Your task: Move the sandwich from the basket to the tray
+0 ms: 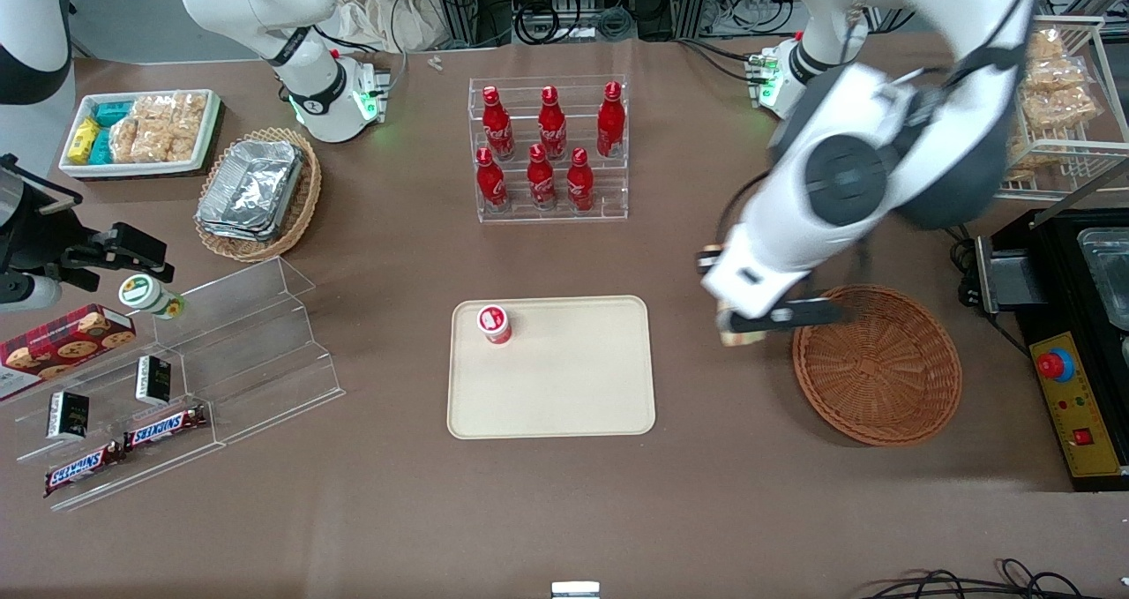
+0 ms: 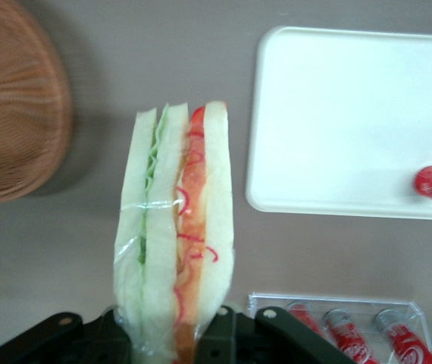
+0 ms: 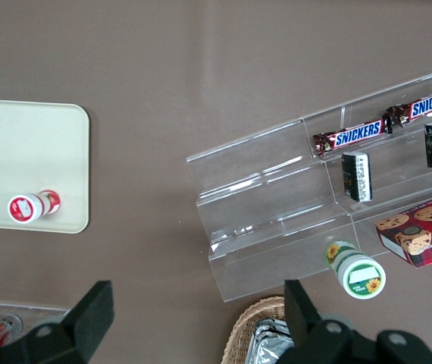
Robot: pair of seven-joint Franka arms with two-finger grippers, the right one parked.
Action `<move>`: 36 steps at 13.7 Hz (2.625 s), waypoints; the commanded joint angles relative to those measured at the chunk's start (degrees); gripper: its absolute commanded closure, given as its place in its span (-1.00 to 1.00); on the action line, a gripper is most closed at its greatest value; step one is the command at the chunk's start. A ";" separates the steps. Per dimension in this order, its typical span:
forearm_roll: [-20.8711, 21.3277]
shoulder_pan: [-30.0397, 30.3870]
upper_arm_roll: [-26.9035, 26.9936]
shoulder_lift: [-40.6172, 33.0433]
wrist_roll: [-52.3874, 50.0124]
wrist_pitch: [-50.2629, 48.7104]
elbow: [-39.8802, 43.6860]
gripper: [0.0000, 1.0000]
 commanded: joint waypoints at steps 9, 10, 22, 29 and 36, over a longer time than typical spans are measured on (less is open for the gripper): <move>5.28 -6.35 0.46 21.32 -4.19 23.57 3.50 1.00; 6.51 -6.36 0.46 22.55 -4.28 24.46 3.50 1.00; 10.38 -7.06 0.46 23.19 -5.16 27.45 2.89 -1.00; 3.21 -2.33 0.28 10.37 -5.33 12.55 3.50 -1.00; -1.83 16.30 0.37 -4.66 17.57 -9.35 2.19 -1.00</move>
